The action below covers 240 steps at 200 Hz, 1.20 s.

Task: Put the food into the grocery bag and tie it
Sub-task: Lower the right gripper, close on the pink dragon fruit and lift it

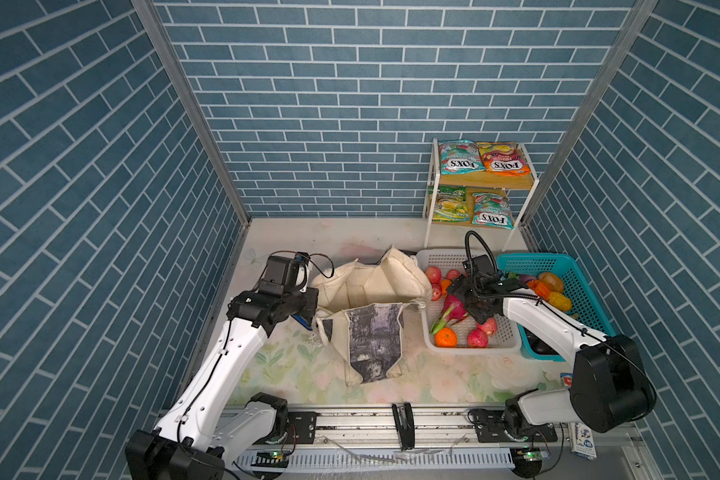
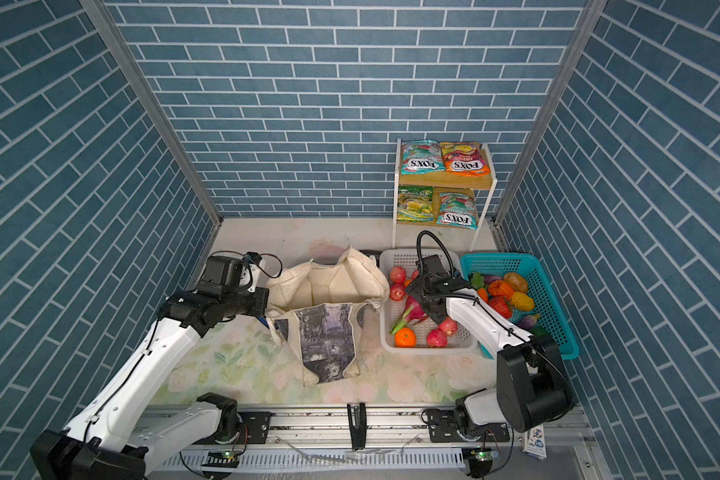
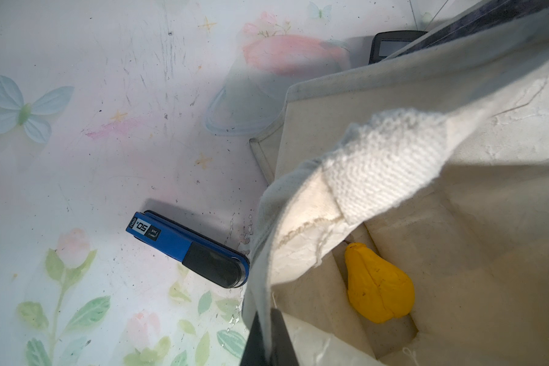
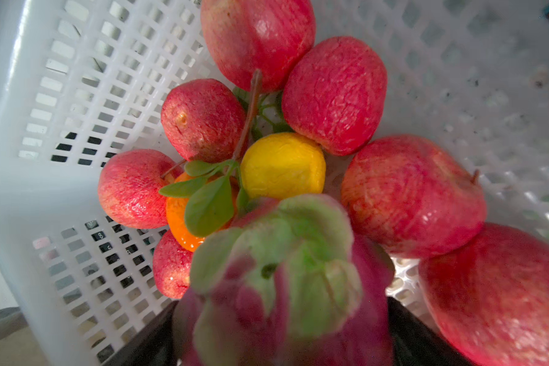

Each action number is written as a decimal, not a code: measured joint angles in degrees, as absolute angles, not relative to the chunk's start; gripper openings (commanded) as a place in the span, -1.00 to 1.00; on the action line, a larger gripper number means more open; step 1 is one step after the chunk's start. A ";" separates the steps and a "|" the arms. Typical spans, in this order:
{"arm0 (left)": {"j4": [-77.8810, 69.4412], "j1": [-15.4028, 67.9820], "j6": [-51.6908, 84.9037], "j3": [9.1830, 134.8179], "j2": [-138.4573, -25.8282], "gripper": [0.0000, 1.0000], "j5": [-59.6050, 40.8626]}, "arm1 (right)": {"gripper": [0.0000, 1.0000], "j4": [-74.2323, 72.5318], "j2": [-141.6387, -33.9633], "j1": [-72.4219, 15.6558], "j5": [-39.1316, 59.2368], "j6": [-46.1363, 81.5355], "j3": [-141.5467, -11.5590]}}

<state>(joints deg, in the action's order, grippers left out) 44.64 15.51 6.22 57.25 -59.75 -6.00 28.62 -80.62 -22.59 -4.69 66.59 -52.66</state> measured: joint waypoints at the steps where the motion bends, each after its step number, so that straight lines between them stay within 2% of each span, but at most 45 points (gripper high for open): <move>1: 44.64 15.51 6.22 57.25 -59.75 -0.92 -6.00 | 0.80 28.60 -80.64 -22.57 -4.62 66.63 -52.66; 65: 44.64 15.51 6.22 57.25 -59.75 -0.92 -6.02 | 0.44 27.44 -79.72 -21.63 -2.76 66.94 -51.40; 126: 44.64 15.51 6.22 57.25 -59.75 -0.92 -6.02 | 0.44 32.58 -68.62 -21.45 -4.99 65.43 -52.27; 187: 44.64 15.51 6.24 57.25 -59.75 -0.92 -6.02 | 0.38 35.83 -59.64 -22.33 -5.10 59.68 -66.17; 240: 44.64 15.51 6.63 57.25 -59.75 -0.92 -6.09 | 0.35 30.30 -62.92 -33.78 -7.33 51.05 -73.89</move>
<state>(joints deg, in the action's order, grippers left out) 44.64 15.51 6.63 57.25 -59.75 -6.09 30.30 -62.92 -33.78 -7.33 51.05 -73.89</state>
